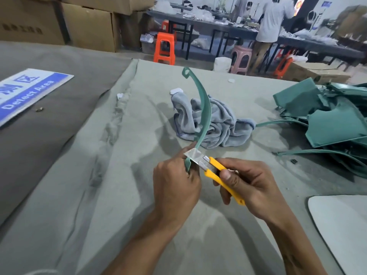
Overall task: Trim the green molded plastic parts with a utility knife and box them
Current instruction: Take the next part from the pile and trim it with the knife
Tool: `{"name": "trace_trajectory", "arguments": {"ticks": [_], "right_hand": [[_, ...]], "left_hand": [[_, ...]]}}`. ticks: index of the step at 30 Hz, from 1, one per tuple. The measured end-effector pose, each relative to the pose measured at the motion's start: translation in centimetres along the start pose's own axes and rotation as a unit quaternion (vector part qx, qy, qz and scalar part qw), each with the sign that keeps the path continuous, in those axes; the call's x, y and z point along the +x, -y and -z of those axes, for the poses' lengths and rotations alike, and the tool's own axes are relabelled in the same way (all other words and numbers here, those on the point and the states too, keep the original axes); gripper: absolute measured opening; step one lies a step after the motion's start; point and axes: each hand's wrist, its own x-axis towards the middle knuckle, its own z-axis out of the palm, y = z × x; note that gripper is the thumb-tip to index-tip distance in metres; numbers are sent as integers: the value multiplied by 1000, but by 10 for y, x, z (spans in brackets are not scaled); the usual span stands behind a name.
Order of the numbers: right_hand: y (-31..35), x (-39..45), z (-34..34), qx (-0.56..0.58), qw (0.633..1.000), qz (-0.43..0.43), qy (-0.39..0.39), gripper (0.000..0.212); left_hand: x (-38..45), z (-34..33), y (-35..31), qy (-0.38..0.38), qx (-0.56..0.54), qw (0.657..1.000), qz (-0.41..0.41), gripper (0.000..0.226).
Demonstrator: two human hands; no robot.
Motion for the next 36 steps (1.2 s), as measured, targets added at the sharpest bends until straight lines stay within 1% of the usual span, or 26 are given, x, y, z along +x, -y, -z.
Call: {"name": "trace_trajectory", "arguments": {"ticks": [1,3,4,8,9,12,13,14,17,18,19,21,22,23,24,26,28,29,30,32,34,35,36], "right_hand": [[-2,1,-1,-17,1000,15,-21,24],[-5,3,-1,-74,993,49,-77,25],[-6,4,0,-96,989,65,-89,25],[-7,2,1,-97,989,102,-48,21],[-8,3,-1,-104,988,98,-63,21],[-14,7,-2,-169,968,66,-174,23],[-14,6,0,-178,963,65,-192,24],[-13,5,4,-167,966,76,-183,23],[-8,1,9,-97,985,112,-87,19],[-9,2,9,-97,986,108,-87,18],[-11,4,8,-110,983,95,-115,18],[-17,6,8,-160,962,64,-210,22],[-18,7,10,-178,950,59,-251,23],[-19,6,13,-182,943,67,-272,23],[-17,4,17,-176,944,89,-265,23],[-11,0,23,-135,962,144,-190,22],[-11,0,26,-104,975,157,-120,21],[-13,1,27,-105,977,148,-115,21],[-16,2,27,-115,975,134,-131,21],[-24,3,28,-154,959,102,-215,22],[-28,3,34,-221,917,80,-322,26],[-29,3,38,-240,901,86,-351,27],[-27,1,42,-240,900,107,-346,27]], "left_hand": [[0,0,1,-2,-3,1000,-5,8],[1,1,1,-13,-11,1000,-3,19],[1,2,1,-16,-13,1000,-1,23],[0,5,-2,-11,-3,1000,-11,13],[1,5,-2,-13,-5,1000,-15,16],[1,6,0,-23,-12,999,-29,27],[0,6,0,-23,-13,999,-31,27],[-1,5,0,-20,-14,999,-32,27],[-4,4,-2,-4,-27,999,-40,22],[-4,4,-1,-5,-34,998,-46,21],[-4,4,-1,-7,-40,998,-52,23],[-4,4,1,-14,-48,997,-61,27],[-4,4,2,-14,-50,996,-68,28],[-6,4,2,-10,-52,996,-72,28],[-7,4,1,-4,-58,996,-72,28],[-6,5,-2,10,-80,995,-61,27],[-4,6,-3,20,-97,993,-62,28],[-3,7,-2,26,-99,993,-67,25],[-3,7,0,30,-103,992,-68,21],[-3,7,4,42,-124,990,-47,21],[0,10,6,55,-146,987,-31,32],[1,13,6,62,-154,986,-33,31],[4,15,5,69,-160,984,-36,26]]}}
